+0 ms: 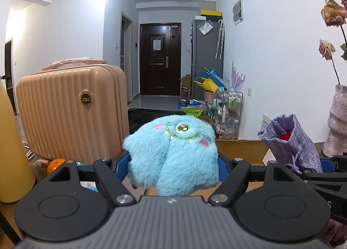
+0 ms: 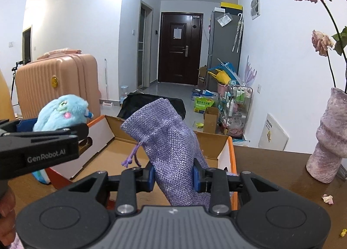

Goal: Organize soft objects
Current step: 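Carry the pouch and blue plush over the open cardboard box with both grippers, then open the right gripper to drop the pouch while the left gripper releases the plush into the box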

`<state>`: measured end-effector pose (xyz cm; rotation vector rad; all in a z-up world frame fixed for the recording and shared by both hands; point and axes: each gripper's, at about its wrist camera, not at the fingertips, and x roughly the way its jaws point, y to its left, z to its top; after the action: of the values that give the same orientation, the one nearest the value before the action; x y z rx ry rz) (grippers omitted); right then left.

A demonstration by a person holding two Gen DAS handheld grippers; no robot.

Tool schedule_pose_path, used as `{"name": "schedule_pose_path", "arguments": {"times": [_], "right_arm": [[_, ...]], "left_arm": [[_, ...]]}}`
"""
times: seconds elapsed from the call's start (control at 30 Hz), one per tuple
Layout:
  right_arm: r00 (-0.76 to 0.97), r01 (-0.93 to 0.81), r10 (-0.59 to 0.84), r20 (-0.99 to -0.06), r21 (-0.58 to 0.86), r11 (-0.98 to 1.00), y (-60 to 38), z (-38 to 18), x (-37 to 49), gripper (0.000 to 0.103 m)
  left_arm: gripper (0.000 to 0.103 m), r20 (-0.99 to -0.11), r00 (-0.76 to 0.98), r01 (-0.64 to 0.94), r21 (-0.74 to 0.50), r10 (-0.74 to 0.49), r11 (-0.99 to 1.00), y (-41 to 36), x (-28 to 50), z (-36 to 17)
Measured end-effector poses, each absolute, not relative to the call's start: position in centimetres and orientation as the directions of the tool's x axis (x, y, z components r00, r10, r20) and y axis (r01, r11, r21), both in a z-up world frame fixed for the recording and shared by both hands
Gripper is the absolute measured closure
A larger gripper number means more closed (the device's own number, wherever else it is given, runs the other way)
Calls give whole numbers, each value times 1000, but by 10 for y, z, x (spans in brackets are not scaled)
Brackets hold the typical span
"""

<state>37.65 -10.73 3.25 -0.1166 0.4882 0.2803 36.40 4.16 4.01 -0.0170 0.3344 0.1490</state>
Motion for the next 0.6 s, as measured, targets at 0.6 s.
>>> {"name": "schedule_pose_path", "arguments": {"times": [0.6], "right_arm": [[871,-266,216,-441,-53,963,-101,-3,386,70]], "left_arm": [[24,-374,913,-181,-7,165,983,58,403,9]]}}
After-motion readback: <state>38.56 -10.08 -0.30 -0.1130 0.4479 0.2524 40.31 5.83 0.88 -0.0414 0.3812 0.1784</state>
